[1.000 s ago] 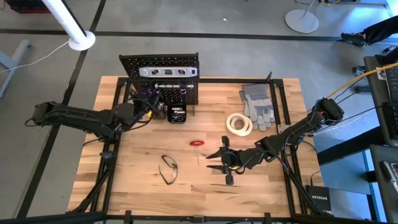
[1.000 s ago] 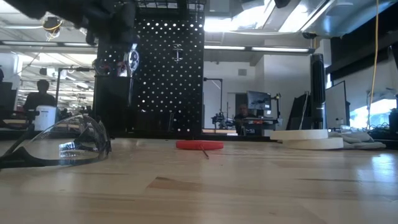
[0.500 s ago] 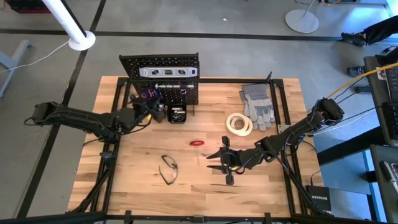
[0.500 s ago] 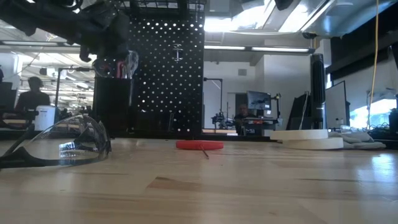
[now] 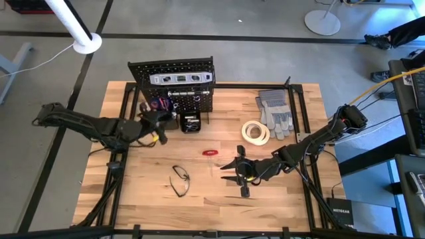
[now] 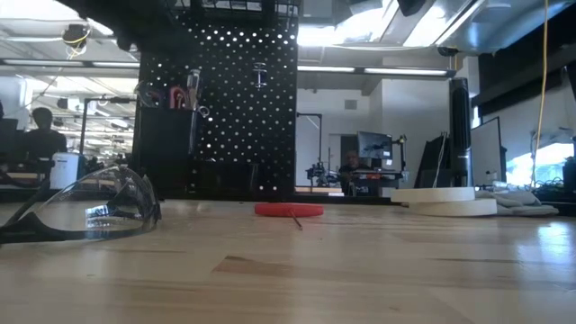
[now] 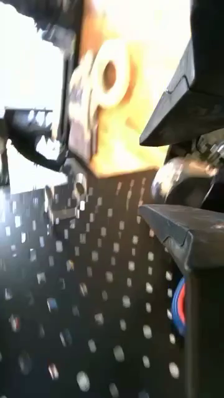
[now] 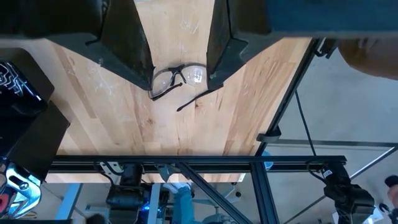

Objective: Hang tools onto peg board
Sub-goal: Put the hex key into the left pegboard organizer bin

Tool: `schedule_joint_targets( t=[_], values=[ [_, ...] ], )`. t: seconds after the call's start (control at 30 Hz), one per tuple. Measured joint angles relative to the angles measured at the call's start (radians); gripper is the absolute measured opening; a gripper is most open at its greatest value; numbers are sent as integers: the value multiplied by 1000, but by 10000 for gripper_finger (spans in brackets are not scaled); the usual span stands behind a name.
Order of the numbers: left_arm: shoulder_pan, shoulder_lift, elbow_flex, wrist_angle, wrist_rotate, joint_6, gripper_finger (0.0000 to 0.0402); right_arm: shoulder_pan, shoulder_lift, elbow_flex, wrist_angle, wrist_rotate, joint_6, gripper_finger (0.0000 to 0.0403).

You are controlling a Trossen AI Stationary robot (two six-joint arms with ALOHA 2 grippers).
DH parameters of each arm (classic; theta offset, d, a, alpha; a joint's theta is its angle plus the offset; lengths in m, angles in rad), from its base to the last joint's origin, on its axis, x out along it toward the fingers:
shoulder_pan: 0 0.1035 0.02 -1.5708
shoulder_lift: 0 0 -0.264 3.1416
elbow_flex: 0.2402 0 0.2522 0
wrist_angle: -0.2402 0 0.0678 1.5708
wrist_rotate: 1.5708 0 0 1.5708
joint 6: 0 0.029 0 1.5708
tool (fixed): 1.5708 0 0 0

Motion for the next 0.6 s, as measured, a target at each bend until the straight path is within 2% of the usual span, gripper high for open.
schedule_joint_targets(
  t=[0.17,0.33,0.5,0.6],
  values=[
    [-86,-1,66,-152,0,-43,140,0,0,0,0,0,0,151],
    [-189,2,90,-156,91,-68,136,0,0,0,7,-4,0,151],
    [-285,37,90,-145,102,-126,136,1,0,0,-38,-86,60,151],
    [-322,74,90,-82,127,-146,136,25,0,0,-1,-90,79,151]
  ],
)
